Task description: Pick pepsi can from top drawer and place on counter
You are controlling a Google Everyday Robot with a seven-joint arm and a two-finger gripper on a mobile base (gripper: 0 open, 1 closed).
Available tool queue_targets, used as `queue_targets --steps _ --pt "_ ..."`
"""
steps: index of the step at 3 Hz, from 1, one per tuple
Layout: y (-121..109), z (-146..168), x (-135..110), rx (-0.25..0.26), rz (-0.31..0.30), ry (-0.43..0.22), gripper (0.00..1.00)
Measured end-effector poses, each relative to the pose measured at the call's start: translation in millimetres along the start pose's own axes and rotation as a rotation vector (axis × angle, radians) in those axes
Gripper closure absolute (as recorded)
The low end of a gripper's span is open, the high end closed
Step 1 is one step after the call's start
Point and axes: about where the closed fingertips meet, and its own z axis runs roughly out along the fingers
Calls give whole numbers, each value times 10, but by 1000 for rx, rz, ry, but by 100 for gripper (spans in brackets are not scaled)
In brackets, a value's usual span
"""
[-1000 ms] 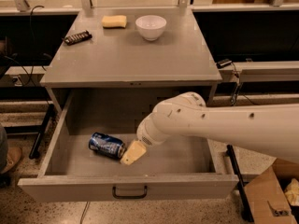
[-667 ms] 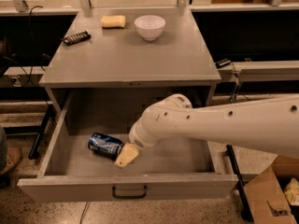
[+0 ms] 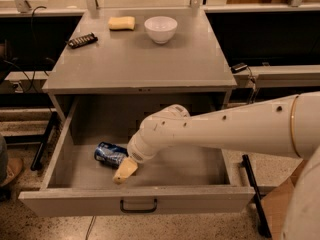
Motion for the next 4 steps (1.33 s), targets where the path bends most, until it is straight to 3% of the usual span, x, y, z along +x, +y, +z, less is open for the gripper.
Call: queue_targets --steps 1,2,3,4 --pt "57 137 -154 -41 -16 -32 0" --pt "90 181 -284 -68 -32 -67 19" --pt "115 163 -412 -96 -48 -93 50" --pt "66 32 -408 -105 -44 -126 74"
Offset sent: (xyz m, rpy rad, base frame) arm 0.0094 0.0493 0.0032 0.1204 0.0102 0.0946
